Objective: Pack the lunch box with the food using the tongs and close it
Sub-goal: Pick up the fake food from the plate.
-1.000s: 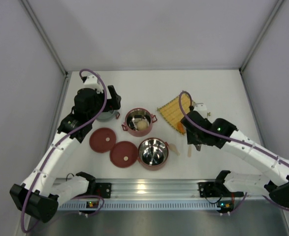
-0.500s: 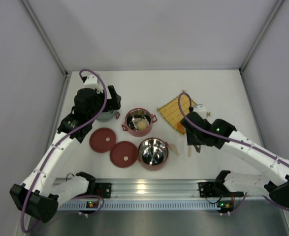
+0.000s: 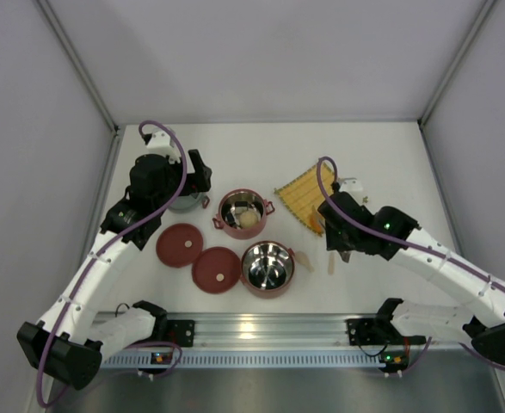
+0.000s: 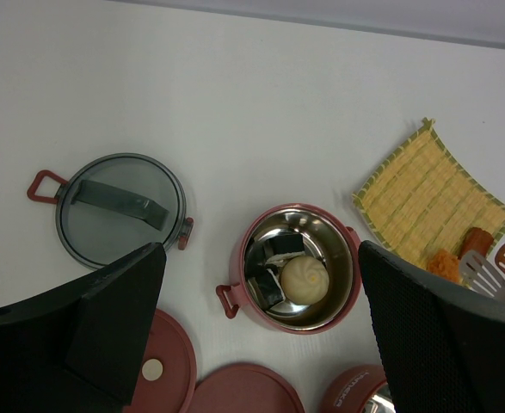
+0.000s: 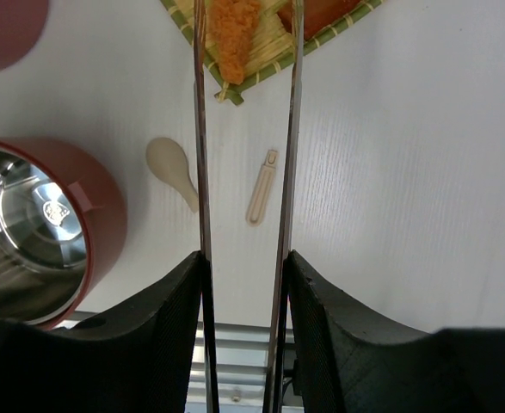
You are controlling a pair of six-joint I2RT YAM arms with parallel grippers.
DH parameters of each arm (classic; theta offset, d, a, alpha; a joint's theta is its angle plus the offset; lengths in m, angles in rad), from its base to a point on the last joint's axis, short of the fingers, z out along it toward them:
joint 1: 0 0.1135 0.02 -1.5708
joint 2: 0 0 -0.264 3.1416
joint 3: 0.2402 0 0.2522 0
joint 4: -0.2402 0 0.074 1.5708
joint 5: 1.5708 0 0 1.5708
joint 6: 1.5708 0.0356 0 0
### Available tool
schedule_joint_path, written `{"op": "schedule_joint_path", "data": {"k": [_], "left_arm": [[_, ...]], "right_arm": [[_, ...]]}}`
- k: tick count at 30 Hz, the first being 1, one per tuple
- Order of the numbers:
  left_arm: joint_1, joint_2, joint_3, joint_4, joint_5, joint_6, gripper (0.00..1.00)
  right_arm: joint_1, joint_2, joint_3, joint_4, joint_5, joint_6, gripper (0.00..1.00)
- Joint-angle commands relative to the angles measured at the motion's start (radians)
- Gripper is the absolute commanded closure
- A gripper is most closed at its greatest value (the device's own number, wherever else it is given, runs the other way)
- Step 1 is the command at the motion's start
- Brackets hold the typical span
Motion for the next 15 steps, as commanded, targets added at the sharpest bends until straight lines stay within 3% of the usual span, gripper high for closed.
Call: {"op": "schedule_joint_path", "data": {"k": [1,15], "left_arm": [[0.003,-0.008,0.023,0.014,0.001,-0.011,0.01],[0.001,-0.006,0.023,0.012,0.002,-0.009,0.01]], "right_arm": [[-0.010,-0.004,0.002,0.051,-0.020,0.001,0.58],[-0.010,0.037,-0.090,0.163,-0.067,0.003,0.58]]}}
